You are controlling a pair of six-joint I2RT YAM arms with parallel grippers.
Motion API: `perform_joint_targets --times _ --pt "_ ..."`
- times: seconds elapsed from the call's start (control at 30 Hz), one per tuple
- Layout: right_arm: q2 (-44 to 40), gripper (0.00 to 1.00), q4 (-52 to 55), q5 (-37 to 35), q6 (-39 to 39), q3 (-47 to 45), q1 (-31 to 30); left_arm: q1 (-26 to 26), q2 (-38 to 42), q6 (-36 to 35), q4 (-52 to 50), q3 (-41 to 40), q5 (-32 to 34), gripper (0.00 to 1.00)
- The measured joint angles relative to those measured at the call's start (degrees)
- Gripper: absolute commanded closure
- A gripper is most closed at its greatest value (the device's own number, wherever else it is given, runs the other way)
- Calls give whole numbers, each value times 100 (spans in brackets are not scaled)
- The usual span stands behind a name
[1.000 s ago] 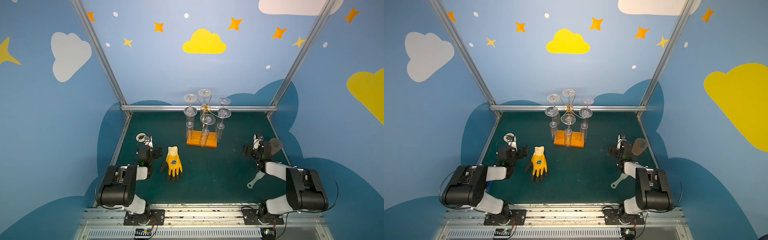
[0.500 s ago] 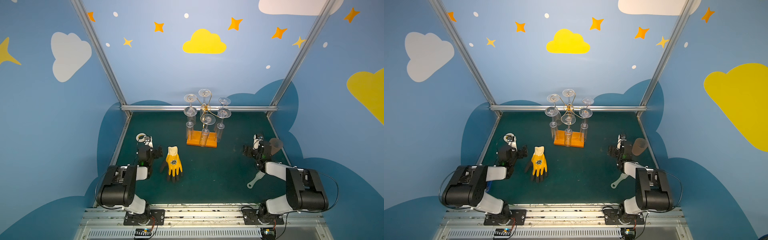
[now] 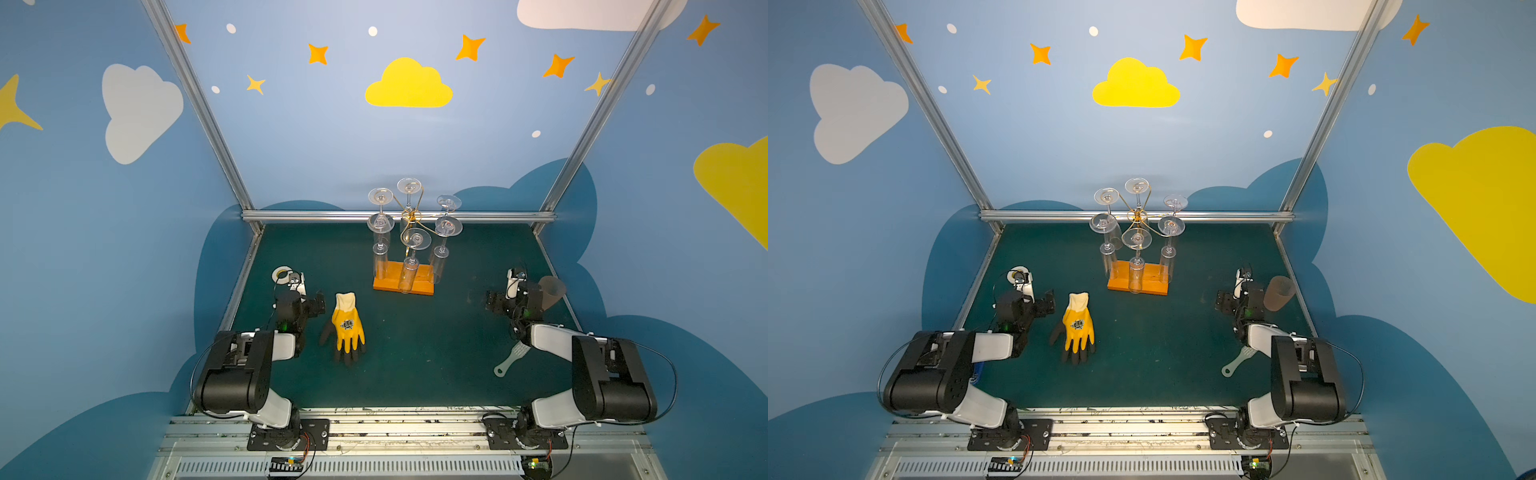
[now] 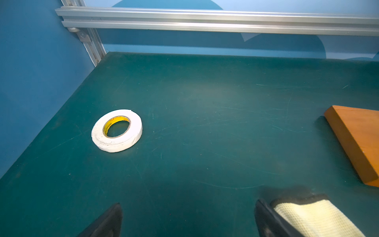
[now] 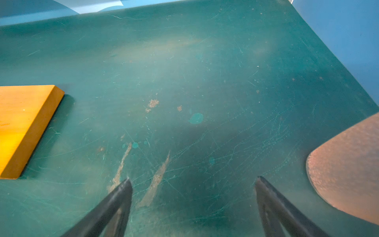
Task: Take the wine glass off the wine glass rack
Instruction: Pick up the wine glass from the wine glass rack.
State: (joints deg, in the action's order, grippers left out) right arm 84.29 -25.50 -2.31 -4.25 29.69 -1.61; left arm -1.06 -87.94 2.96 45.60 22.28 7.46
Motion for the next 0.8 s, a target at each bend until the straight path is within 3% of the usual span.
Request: perform_joint_targets --times 0.2,0.33,0.53,0.67,0.8 --pt "-122 9 411 92 74 166 -2 15 455 17 -442 24 13 1" --pt "-686 8 1633 284 39 999 -83 44 2085 328 -1902 376 133 1" --pt "-2068 8 2546 562 -184 1781 -256 44 4273 844 -3377 953 -162 1" --pt "-2601 8 3287 671 -588 2131 -262 46 4671 1220 -4433 1646 -813 1" --pt "-2723 8 4087 1003 -949 2798 -254 50 4419 1742 -5219 2446 -1784 1"
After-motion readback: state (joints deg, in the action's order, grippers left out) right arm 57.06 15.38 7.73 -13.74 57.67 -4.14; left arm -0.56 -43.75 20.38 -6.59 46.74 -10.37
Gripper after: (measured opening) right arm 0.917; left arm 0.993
